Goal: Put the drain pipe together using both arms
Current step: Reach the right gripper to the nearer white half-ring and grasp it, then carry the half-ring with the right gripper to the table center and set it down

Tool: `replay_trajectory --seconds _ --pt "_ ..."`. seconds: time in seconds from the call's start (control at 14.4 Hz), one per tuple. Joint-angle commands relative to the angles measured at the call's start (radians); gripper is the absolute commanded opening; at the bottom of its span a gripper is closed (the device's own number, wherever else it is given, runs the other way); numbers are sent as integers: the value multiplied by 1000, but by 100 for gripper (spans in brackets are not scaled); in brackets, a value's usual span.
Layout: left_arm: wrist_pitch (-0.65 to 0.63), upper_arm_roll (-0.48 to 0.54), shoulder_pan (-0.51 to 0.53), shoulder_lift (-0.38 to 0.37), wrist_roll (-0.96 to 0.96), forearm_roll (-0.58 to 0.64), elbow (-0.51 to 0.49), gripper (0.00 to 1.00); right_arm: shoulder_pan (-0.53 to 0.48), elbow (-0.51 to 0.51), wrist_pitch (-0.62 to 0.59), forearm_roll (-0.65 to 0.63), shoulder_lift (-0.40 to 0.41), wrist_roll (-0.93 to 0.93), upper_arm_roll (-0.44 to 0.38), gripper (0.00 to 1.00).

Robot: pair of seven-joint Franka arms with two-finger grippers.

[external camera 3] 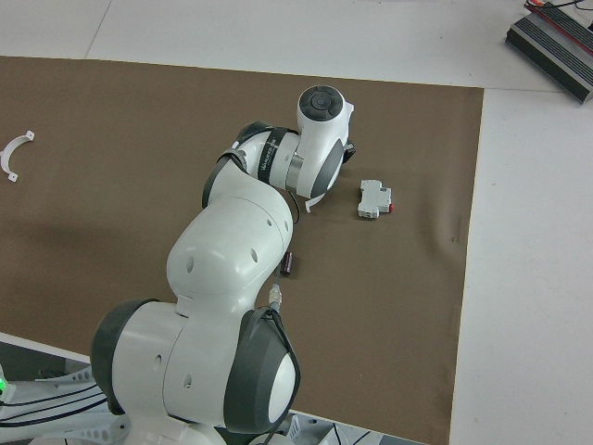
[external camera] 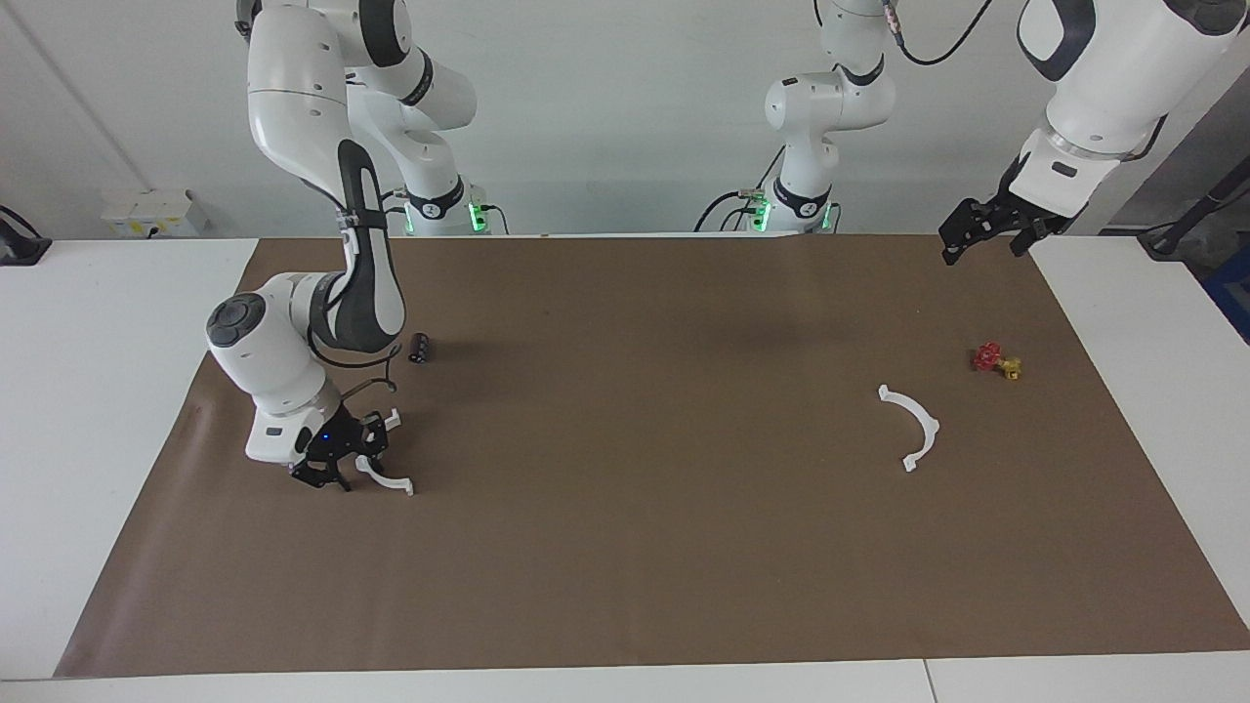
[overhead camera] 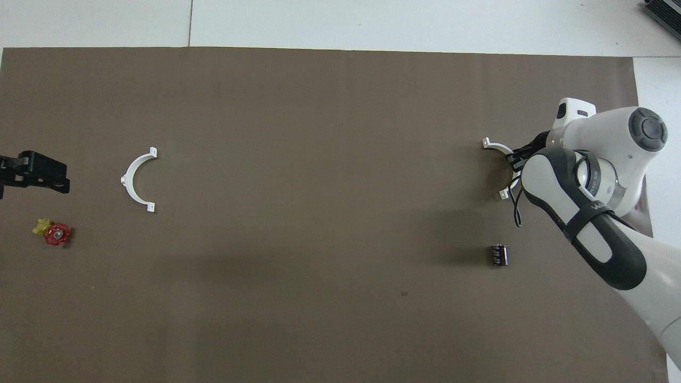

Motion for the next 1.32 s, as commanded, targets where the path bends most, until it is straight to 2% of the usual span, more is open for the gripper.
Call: replay_trajectory --seconds 0.0,0.21,0.76,1.11,1.25 --pt "16 -1 8 -23 16 -22 -20 100 -1 -4 -30 22 -15 26 3 0" --pt "31 -3 8 -23 17 -22 -22 100 3 22 -86 7 -41 154 3 0" --pt "31 -3 8 -26 16 -22 -22 100 224 102 -145 -102 -48 599 1 0" --pt "34 -4 8 -27 16 -22 -22 100 376 150 -143 -116 -38 743 1 0" --pt "34 -4 8 -27 16 -22 -22 100 428 196 -146 -143 -7 829 3 0"
